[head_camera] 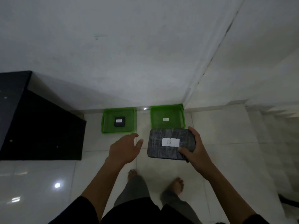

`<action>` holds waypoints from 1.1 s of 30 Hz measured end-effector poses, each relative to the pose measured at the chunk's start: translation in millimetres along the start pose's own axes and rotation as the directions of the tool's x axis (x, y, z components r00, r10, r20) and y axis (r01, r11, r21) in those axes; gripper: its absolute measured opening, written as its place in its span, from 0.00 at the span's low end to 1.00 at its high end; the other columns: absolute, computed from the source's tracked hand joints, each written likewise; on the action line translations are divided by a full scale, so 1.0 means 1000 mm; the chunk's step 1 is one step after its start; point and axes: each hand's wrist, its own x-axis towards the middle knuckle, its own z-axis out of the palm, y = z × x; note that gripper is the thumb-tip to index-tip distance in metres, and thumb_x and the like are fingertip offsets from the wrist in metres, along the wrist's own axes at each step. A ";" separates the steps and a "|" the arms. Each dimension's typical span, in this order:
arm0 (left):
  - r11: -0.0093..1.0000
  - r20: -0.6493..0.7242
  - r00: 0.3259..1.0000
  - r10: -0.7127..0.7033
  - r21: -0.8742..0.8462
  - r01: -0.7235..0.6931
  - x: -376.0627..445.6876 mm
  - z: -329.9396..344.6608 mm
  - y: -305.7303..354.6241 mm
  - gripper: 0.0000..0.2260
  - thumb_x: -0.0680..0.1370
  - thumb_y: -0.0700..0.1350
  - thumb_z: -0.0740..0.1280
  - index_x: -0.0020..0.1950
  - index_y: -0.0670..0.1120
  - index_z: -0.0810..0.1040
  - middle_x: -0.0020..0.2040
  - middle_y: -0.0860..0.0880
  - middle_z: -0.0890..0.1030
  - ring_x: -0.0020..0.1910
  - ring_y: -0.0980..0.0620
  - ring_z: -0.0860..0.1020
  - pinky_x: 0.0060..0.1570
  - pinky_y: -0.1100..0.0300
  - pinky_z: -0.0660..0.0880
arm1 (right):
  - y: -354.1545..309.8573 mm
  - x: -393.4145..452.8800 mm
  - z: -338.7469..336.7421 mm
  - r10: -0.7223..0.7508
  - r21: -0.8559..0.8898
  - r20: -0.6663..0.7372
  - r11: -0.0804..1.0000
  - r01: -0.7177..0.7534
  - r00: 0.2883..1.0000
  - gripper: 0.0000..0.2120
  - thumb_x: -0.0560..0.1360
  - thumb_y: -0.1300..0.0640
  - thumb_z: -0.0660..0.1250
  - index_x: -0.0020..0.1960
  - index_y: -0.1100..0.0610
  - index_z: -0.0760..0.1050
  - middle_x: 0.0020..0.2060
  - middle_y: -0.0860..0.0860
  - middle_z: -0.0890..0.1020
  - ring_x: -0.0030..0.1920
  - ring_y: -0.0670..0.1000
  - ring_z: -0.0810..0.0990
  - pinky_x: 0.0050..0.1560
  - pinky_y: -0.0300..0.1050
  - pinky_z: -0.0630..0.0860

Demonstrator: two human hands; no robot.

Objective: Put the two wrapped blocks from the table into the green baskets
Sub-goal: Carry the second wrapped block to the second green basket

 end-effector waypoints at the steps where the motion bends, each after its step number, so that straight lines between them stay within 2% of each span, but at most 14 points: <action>1: 1.000 -0.002 1.000 -0.020 -0.013 0.019 0.000 0.005 0.004 0.25 0.80 0.64 0.55 0.73 0.55 0.68 0.72 0.51 0.73 0.69 0.50 0.71 0.64 0.53 0.68 | 0.001 0.006 -0.008 0.007 -0.005 0.018 1.000 -0.007 1.000 0.40 0.74 0.67 0.73 0.77 0.46 0.59 0.62 0.44 0.74 0.53 0.37 0.79 0.42 0.38 0.81; 7: 0.992 0.013 0.995 -0.101 -0.075 0.101 0.019 0.032 0.012 0.24 0.80 0.64 0.55 0.72 0.55 0.68 0.69 0.52 0.75 0.66 0.50 0.74 0.61 0.52 0.71 | 0.010 0.052 -0.035 0.058 -0.066 0.059 0.996 -0.054 0.997 0.39 0.74 0.67 0.72 0.76 0.44 0.59 0.61 0.48 0.75 0.53 0.47 0.80 0.35 0.35 0.78; 13: 0.988 0.041 0.992 -0.120 -0.094 0.123 0.080 0.056 0.016 0.23 0.80 0.63 0.55 0.72 0.56 0.68 0.68 0.53 0.76 0.65 0.51 0.75 0.60 0.52 0.71 | 0.025 0.109 -0.046 0.076 -0.115 0.011 0.991 -0.075 0.997 0.38 0.74 0.69 0.72 0.74 0.42 0.60 0.61 0.41 0.73 0.51 0.34 0.79 0.41 0.34 0.80; 19: 0.985 0.011 0.991 -0.132 -0.108 0.132 0.154 0.088 0.018 0.21 0.81 0.60 0.56 0.72 0.55 0.68 0.68 0.52 0.76 0.65 0.50 0.75 0.61 0.52 0.71 | 0.066 0.186 -0.057 0.139 -0.156 0.029 0.979 -0.133 0.990 0.39 0.74 0.67 0.72 0.75 0.42 0.59 0.62 0.39 0.72 0.52 0.34 0.78 0.41 0.38 0.81; 24: 0.994 0.080 0.991 -0.105 -0.034 0.108 0.228 0.171 0.007 0.21 0.81 0.60 0.55 0.73 0.56 0.65 0.67 0.54 0.76 0.64 0.53 0.76 0.60 0.54 0.71 | 0.148 0.288 -0.064 0.125 -0.163 0.028 0.979 -0.119 0.992 0.38 0.74 0.67 0.72 0.74 0.42 0.61 0.61 0.40 0.74 0.54 0.36 0.78 0.45 0.37 0.81; 28: 0.993 0.111 0.987 -0.117 -0.022 0.120 0.302 0.260 -0.021 0.22 0.81 0.59 0.54 0.75 0.57 0.62 0.69 0.54 0.74 0.64 0.52 0.75 0.59 0.53 0.71 | 0.247 0.371 -0.057 0.114 -0.142 0.069 0.984 -0.103 0.991 0.37 0.74 0.70 0.71 0.73 0.43 0.61 0.59 0.42 0.75 0.49 0.34 0.80 0.38 0.35 0.80; 33: 0.984 0.083 0.981 -0.175 0.004 0.175 0.400 0.358 -0.079 0.23 0.81 0.57 0.56 0.76 0.55 0.61 0.72 0.51 0.71 0.67 0.48 0.72 0.62 0.49 0.70 | 0.359 0.462 -0.041 0.054 -0.121 0.078 0.992 -0.044 0.995 0.39 0.74 0.68 0.72 0.76 0.43 0.59 0.59 0.39 0.75 0.52 0.35 0.79 0.44 0.35 0.81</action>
